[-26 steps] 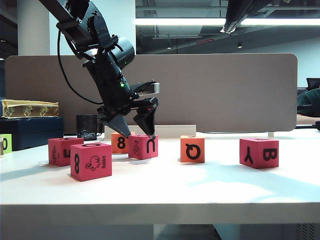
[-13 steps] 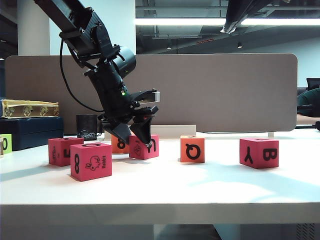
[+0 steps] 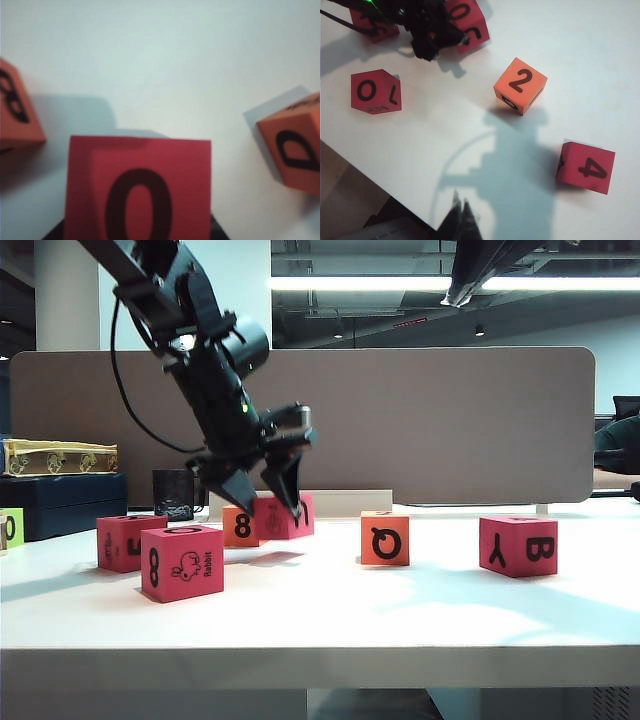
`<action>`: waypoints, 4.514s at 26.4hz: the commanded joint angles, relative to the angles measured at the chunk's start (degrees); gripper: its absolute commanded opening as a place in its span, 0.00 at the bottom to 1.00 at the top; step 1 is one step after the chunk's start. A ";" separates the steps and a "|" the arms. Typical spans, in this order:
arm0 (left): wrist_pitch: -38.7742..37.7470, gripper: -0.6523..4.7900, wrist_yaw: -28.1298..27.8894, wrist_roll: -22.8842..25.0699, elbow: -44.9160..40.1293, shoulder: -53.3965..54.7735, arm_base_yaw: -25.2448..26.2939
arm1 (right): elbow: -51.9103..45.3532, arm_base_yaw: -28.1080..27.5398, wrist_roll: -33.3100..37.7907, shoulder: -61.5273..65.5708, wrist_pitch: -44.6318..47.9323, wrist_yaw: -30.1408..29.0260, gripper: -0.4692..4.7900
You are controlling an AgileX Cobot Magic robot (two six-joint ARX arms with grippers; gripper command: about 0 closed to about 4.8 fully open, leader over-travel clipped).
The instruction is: Select the appropriate blocks from the scattered letter blocks on the table and arrange them in a row to spell out "2024".
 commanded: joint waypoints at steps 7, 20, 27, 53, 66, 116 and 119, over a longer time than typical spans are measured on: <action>-7.82 0.55 -2.86 -15.67 0.15 -2.75 -2.47 | 0.22 0.07 0.04 -0.20 0.48 0.04 0.09; -5.09 0.55 -8.55 -24.13 0.13 -2.56 -5.46 | 0.22 0.07 0.04 -0.20 0.17 0.00 0.09; -5.60 0.55 -8.55 -25.07 -0.11 -1.95 -5.46 | 0.22 0.07 0.04 -0.20 -0.02 0.02 0.09; -0.24 0.81 -6.91 -22.56 -0.09 2.01 -8.70 | 0.22 0.07 0.04 -0.20 -1.22 -0.07 0.09; -0.39 1.00 -11.41 -15.50 -0.02 -5.29 -8.07 | 0.22 0.07 0.04 -0.20 -0.81 -0.07 0.09; -23.78 0.61 -7.02 20.37 -0.11 -0.90 12.46 | 0.22 11.30 0.09 -0.20 -1.66 -7.61 0.09; -23.08 0.54 -7.04 20.39 0.02 -0.92 12.46 | 0.22 11.30 0.07 -0.20 -1.49 -7.45 0.09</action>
